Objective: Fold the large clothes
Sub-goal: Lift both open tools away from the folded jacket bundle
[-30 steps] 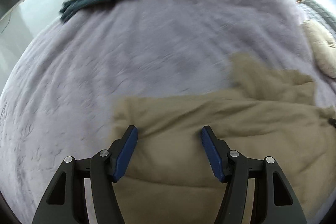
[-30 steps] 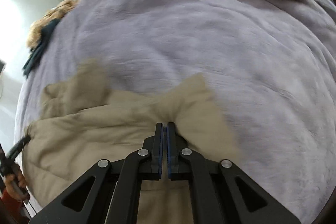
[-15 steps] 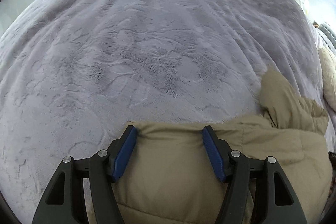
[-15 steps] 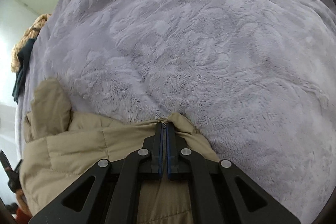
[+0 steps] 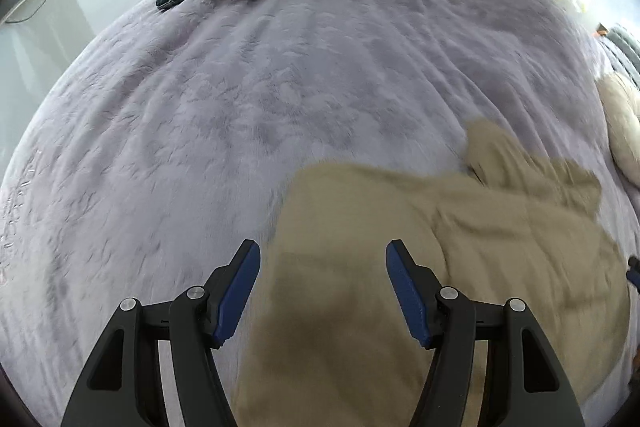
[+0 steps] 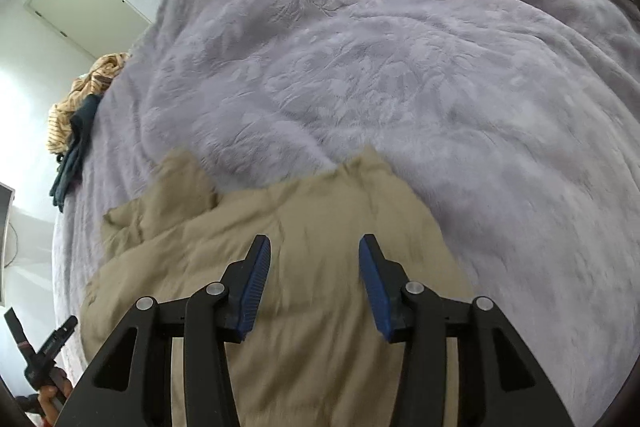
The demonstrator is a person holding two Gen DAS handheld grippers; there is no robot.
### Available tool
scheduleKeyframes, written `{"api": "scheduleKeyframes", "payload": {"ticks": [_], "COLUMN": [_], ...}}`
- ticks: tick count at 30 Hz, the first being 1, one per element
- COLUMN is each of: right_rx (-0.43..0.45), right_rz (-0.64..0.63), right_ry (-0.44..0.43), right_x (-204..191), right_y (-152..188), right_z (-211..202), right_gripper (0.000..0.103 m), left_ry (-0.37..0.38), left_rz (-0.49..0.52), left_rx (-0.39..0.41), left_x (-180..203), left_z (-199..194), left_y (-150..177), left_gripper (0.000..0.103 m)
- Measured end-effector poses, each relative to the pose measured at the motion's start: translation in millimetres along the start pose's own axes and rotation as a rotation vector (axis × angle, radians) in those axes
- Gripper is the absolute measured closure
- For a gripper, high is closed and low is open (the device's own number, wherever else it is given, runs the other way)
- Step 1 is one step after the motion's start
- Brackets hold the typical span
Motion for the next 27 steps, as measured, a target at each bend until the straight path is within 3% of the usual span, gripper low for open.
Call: {"api": "scheduleKeyframes", "payload": {"ticks": [9,14,21,25,26,27], "right_rx": [-0.015,-0.057,-0.132,-0.157,-0.161,-0.166], "right_rz": [0.035,0.080,0.114,0.146,0.151,0.157], "right_ry": [-0.015,-0.052,-0.056,-0.054,-0.055,-0.056], "right_x": [15,24,34,38,38,39], "right_y": [56,89,143,167,171,175], "right_z": [-51,-65,-73,-75,-75,-75], "right_gripper": [0.051,0.050,0.043,0.042,0.042,0.042], "left_ry": [0.060,0.040,0.063,0.095,0.097,0.096], "left_rz": [0.005,0.044,0.089,0.063,0.061,0.059], "left_rx": [-0.070,-0.085,-0.121,-0.146,-0.147,-0.147], "left_x": [23,33,54,62,63,63], "left_z": [-42,-63,-79,-85,-86,-87], "left_y": [67,102,146,166,171,174], "left_gripper": [0.036,0.036,0.036,0.036,0.031,0.011]}}
Point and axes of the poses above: each gripper's, at about its wrist camera, not at the fingertips, and z roughly the way its jaws point, x to its right, y to its underside, the point moved 10 cm from there along z, roughly the way its jaws point, and after that the axes turned 5 degrees about z, right-handed, at the moved point
